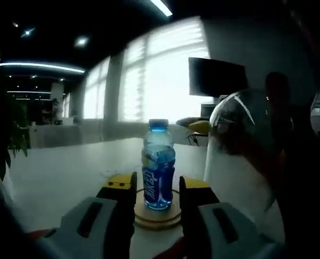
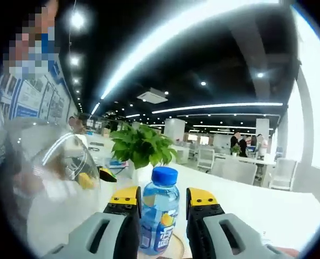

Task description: Open the cover put in the Mizone put the cover back on

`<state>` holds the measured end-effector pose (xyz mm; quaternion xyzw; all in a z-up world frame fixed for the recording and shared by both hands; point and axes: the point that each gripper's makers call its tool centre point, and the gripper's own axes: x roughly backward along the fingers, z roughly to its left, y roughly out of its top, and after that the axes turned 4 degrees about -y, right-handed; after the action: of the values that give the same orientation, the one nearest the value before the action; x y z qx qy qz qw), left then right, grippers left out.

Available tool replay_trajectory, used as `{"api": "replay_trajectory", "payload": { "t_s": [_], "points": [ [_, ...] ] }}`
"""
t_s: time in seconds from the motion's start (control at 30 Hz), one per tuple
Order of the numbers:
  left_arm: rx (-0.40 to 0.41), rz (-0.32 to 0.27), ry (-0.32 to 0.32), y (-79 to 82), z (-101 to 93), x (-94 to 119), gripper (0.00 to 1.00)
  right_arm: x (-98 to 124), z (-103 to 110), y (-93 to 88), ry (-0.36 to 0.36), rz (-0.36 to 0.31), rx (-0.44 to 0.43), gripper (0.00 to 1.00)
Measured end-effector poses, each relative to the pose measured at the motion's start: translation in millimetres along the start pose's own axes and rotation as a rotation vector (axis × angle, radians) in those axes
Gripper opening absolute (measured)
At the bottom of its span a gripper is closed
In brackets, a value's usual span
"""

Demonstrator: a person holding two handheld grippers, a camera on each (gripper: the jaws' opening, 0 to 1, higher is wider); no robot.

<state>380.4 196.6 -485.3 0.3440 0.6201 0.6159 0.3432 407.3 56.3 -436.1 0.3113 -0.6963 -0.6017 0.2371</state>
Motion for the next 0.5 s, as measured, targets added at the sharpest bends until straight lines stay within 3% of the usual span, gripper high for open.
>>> {"api": "replay_trajectory", "payload": {
  "t_s": [0.2, 0.5],
  "points": [
    [-0.047, 0.042, 0.008, -7.3, 0.2, -1, 0.24, 25, -5, -0.9, -0.029, -0.015, -0.024, 0.25],
    [-0.044, 0.027, -0.001, -3.3, -1.0, 2, 0.24, 58, 1, -7.6, 0.015, -0.04, -0.066, 0.25]
  ]
}}
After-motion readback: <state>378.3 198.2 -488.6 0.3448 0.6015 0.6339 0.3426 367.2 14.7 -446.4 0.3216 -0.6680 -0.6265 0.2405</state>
